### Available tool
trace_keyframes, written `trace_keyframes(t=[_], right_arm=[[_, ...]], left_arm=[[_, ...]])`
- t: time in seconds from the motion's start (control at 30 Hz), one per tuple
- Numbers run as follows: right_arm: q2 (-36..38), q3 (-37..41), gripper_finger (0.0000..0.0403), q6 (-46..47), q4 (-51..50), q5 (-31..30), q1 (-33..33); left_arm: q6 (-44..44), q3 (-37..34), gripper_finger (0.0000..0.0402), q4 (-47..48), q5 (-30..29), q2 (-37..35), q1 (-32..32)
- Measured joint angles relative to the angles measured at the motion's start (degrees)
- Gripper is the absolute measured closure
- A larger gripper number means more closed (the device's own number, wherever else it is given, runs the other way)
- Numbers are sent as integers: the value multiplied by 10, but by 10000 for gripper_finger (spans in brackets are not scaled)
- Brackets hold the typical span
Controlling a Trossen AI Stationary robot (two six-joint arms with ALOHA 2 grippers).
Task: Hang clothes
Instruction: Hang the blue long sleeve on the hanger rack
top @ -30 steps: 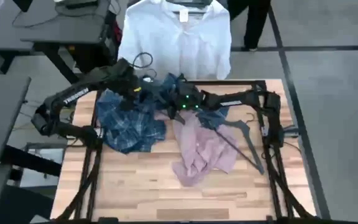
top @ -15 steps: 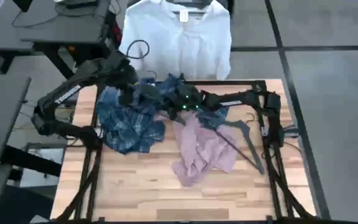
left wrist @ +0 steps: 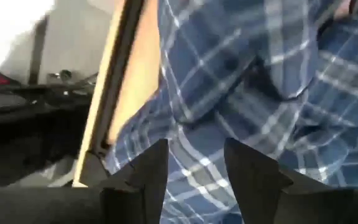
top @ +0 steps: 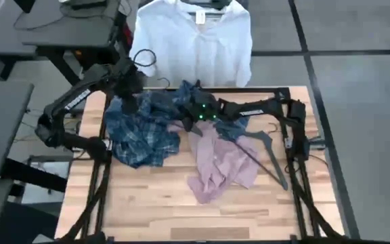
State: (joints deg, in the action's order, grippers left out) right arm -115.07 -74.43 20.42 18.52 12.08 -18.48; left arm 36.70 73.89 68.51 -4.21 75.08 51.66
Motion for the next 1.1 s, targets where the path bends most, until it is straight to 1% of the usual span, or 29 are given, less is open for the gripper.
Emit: trace_keyframes(t=[0.07, 0.2, 0.3, 0.43, 0.6, 0.73, 1.1], right_arm=[[0, 0, 377, -2, 1, 0, 0], [-1, 0, 377, -17, 9, 6, 2], [-1, 0, 377, -26, 21, 15, 3], [-1, 0, 377, -34, 22, 15, 7], [-1, 0, 377, -39, 31, 26, 7], [-1, -4, 377, -44, 35, 40, 8], [-2, -15, 377, -62, 30, 50, 12]], left_arm=[[12, -12, 260, -18, 25, 1, 9], [39, -18, 260, -42, 109, 0, 14], [45, -18, 260, -72, 125, 0, 12], [27, -18, 260, -82, 142, 0, 11], [-33, -18, 258, -84, 206, 0, 4], [-50, -17, 251, -102, 251, 0, -15], [-61, -16, 248, -137, 257, 0, -70]])
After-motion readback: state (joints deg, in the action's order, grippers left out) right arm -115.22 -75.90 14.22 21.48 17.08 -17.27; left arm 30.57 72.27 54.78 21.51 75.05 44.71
